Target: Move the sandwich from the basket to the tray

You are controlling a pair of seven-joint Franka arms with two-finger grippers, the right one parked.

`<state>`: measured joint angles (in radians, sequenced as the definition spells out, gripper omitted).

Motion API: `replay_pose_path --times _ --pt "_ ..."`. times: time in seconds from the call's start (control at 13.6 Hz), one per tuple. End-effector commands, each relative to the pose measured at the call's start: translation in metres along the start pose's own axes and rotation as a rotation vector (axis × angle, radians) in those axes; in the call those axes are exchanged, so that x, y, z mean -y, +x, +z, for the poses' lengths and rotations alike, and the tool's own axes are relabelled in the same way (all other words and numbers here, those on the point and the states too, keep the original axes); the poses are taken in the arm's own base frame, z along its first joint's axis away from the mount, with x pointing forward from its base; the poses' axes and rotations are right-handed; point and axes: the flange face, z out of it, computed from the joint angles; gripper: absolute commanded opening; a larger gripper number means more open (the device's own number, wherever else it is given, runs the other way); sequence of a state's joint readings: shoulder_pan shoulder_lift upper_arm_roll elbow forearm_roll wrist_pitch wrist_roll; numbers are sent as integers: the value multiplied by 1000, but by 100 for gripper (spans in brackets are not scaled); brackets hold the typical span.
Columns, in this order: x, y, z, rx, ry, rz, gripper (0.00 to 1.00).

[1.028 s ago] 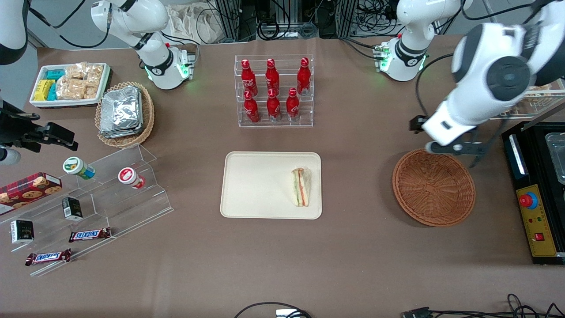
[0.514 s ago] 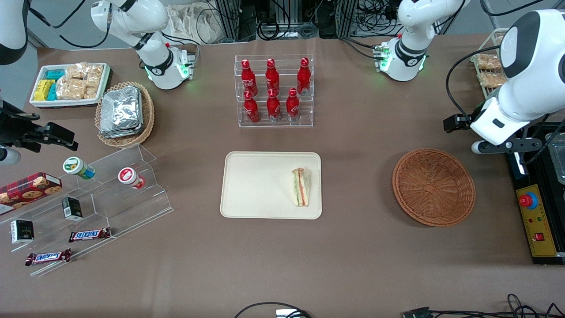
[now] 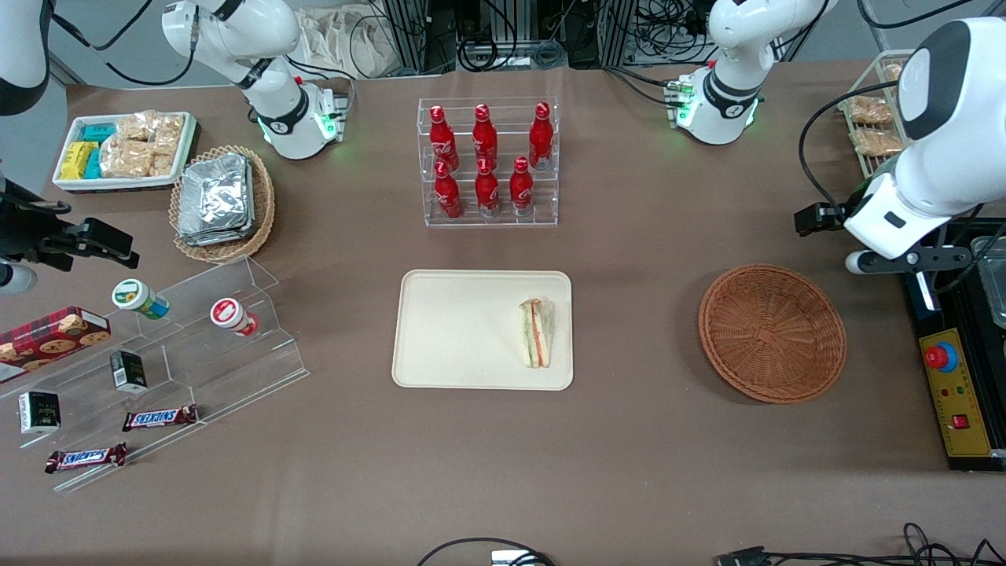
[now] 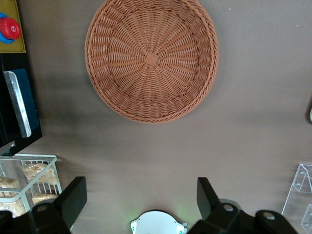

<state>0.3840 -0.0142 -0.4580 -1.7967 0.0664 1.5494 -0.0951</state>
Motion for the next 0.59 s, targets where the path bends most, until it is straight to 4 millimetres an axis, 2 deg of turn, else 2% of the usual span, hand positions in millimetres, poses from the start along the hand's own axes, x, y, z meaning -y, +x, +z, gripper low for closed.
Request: replay_pose_path --times 0.0,0.22,0.51 --pt "7 -2 -6 19 -11 19 100" --pt "10 9 -13 6 -17 49 100" --pt "20 15 -21 -9 -24 29 100"
